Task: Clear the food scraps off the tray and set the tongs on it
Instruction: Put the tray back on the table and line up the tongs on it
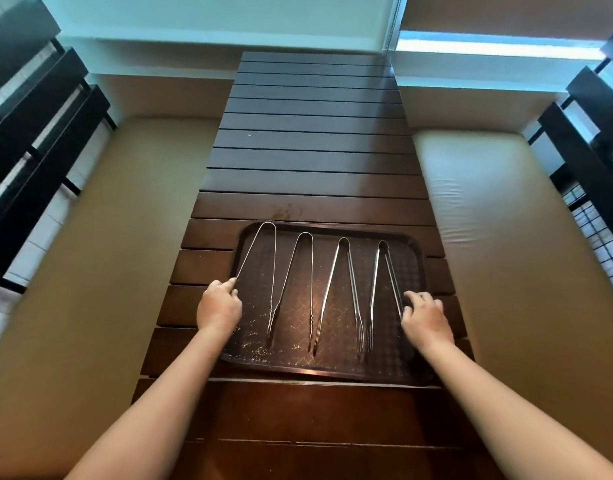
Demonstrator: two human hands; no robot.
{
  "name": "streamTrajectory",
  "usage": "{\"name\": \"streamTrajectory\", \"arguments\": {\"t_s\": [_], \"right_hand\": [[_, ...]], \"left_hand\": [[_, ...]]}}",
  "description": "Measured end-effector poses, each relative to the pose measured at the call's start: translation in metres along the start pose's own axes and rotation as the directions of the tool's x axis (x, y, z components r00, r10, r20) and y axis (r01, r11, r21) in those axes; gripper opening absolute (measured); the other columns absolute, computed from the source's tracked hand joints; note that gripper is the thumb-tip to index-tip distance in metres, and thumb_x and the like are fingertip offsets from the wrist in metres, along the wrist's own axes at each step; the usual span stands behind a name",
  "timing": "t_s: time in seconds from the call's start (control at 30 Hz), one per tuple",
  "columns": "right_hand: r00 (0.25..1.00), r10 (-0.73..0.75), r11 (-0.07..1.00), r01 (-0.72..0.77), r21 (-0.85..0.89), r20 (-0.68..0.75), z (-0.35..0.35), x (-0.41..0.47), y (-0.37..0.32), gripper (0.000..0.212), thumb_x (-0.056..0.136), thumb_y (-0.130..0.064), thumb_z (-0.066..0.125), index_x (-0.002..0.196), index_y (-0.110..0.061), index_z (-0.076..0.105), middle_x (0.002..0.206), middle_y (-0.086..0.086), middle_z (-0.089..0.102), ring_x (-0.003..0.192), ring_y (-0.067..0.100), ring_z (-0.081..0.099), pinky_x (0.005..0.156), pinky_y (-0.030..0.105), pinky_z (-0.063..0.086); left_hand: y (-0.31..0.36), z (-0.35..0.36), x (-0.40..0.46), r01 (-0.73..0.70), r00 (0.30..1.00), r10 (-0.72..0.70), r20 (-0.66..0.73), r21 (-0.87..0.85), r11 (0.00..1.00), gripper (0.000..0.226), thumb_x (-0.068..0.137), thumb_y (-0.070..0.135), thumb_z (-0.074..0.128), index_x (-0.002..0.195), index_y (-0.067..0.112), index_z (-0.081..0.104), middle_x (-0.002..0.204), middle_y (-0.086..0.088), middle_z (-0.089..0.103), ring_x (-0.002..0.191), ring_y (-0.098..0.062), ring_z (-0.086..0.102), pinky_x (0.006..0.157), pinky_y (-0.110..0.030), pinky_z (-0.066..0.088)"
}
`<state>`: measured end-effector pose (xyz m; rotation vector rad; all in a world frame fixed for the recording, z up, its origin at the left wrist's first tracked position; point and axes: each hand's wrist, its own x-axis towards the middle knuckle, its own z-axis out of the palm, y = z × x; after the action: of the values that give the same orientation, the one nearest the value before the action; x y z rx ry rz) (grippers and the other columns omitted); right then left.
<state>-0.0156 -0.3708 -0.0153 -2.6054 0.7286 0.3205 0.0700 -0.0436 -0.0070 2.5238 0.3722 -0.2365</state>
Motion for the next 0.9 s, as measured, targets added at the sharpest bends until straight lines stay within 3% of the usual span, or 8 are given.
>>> {"name": "streamTrajectory", "arguments": {"t_s": [0.2, 0.53, 0.6, 0.67, 0.73, 0.8, 0.9], "right_hand": [[1.000, -0.002, 0.999, 0.001, 0.047, 0.017, 0.005, 0.000, 0.003, 0.045, 0.096, -0.022, 0.044, 0.139, -0.010, 0.042, 0.140, 0.011, 0.043, 0.127, 0.029, 0.037, 0.103, 0.037, 0.032], [0.999, 0.004, 0.994, -0.009, 0.108, 0.042, 0.011, -0.002, 0.005, 0.046, 0.097, -0.026, 0.045, 0.140, -0.012, 0.041, 0.139, 0.010, 0.043, 0.127, 0.029, 0.041, 0.102, 0.039, 0.036], [0.998, -0.002, 0.991, -0.007, 0.135, 0.066, 0.012, -0.003, 0.005, 0.048, 0.096, -0.026, 0.046, 0.141, -0.013, 0.039, 0.140, 0.008, 0.042, 0.127, 0.028, 0.043, 0.101, 0.038, 0.038], [0.998, -0.007, 0.989, -0.003, 0.150, 0.069, 0.013, -0.005, 0.005, 0.049, 0.095, -0.023, 0.047, 0.142, -0.015, 0.038, 0.139, 0.008, 0.042, 0.125, 0.027, 0.045, 0.099, 0.037, 0.040], [0.999, -0.009, 0.989, 0.001, 0.151, 0.053, 0.012, -0.007, 0.006, 0.049, 0.093, -0.022, 0.048, 0.141, -0.016, 0.038, 0.138, 0.007, 0.043, 0.122, 0.027, 0.047, 0.096, 0.038, 0.043], [1.000, -0.009, 0.992, 0.006, 0.125, 0.023, 0.010, -0.010, 0.007, 0.048, 0.093, -0.025, 0.048, 0.140, -0.018, 0.040, 0.133, 0.005, 0.051, 0.117, 0.026, 0.051, 0.091, 0.039, 0.048], [1.000, -0.017, 1.000, 0.017, 0.025, -0.018, 0.007, -0.014, 0.010, 0.045, 0.093, -0.031, 0.046, 0.136, -0.021, 0.045, 0.111, 0.005, 0.066, 0.105, 0.026, 0.058, 0.083, 0.037, 0.051]], "left_hand": [[-0.002, 0.012, -0.007, 0.015, 1.000, -0.015, 0.009, 0.023, 1.000, 0.035, 0.095, 0.013, 0.046, 0.129, 0.011, 0.056, 0.121, -0.011, 0.055, 0.110, -0.029, 0.055, 0.088, -0.035, 0.044], [0.006, 0.014, -0.012, 0.041, 0.999, -0.036, -0.030, 0.190, 0.981, 0.040, 0.090, 0.020, 0.050, 0.130, 0.015, 0.052, 0.126, -0.010, 0.051, 0.114, -0.028, 0.047, 0.085, -0.038, 0.045], [0.023, 0.012, -0.016, 0.012, 0.996, 0.006, -0.084, 0.217, 0.976, 0.042, 0.089, 0.025, 0.052, 0.130, 0.018, 0.052, 0.128, -0.010, 0.048, 0.115, -0.029, 0.044, 0.088, -0.040, 0.043], [0.047, 0.014, -0.023, -0.117, 0.988, 0.132, -0.076, 0.178, 0.977, 0.040, 0.089, 0.026, 0.052, 0.128, 0.019, 0.053, 0.127, -0.009, 0.048, 0.114, -0.027, 0.046, 0.090, -0.038, 0.042], [0.074, 0.021, -0.036, -0.294, 0.956, 0.292, 0.036, 0.048, 0.955, 0.035, 0.091, 0.024, 0.051, 0.125, 0.020, 0.055, 0.123, -0.005, 0.051, 0.108, -0.021, 0.052, 0.089, -0.034, 0.045], [0.100, 0.032, -0.055, -0.442, 0.865, 0.444, 0.236, -0.064, 0.895, 0.032, 0.092, 0.024, 0.050, 0.124, 0.021, 0.056, 0.120, -0.002, 0.054, 0.103, -0.018, 0.056, 0.090, -0.033, 0.048], [0.127, 0.056, -0.080, -0.567, 0.737, 0.482, 0.474, 0.046, 0.822, 0.040, 0.093, 0.031, 0.048, 0.131, 0.022, 0.048, 0.126, -0.003, 0.053, 0.113, -0.021, 0.052, 0.097, -0.039, 0.043]]}}
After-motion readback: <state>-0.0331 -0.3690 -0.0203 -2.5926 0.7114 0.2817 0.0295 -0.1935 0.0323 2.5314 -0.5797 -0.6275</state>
